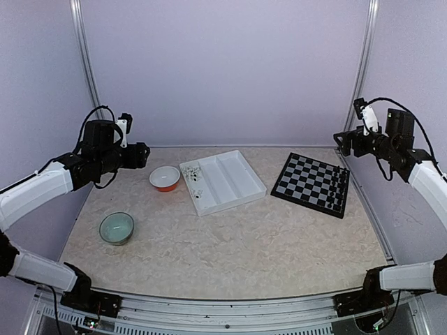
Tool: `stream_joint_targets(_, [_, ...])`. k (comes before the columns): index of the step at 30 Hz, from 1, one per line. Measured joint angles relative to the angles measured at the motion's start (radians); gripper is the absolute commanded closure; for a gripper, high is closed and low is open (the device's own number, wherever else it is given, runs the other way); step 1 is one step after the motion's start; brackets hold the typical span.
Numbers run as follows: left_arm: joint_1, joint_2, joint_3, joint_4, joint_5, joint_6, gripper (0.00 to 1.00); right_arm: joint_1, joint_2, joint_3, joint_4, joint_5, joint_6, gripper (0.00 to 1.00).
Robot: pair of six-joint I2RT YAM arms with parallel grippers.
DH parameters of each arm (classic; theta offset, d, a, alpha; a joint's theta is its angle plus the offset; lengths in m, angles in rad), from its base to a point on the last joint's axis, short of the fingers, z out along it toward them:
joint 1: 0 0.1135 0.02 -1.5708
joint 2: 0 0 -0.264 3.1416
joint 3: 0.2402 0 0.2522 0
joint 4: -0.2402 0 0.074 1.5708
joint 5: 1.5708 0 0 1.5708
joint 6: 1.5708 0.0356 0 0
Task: Set up the chess pieces on the board
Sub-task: Move the chessboard to the corner of the board.
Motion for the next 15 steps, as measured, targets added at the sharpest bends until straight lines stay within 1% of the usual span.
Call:
stream_joint_targets(9, [-0.082, 0.064, -0.087, 0.106, 0.000, 0.042, 0.23, -0.018, 0.072, -0.034, 0.000, -0.087, -0.032, 0.02])
stream_joint_targets(11, [-0.099, 0.079, -0.095, 0.124, 0.005, 0.050, 0.24, -0.020, 0.100, -0.034, 0.000, -0.105, -0.051, 0.05])
stream_joint_targets(15, [-0.128, 0.114, -0.098, 0.155, 0.026, 0.060, 0.25, -0.020, 0.207, -0.006, -0.004, -0.115, -0.097, 0.20])
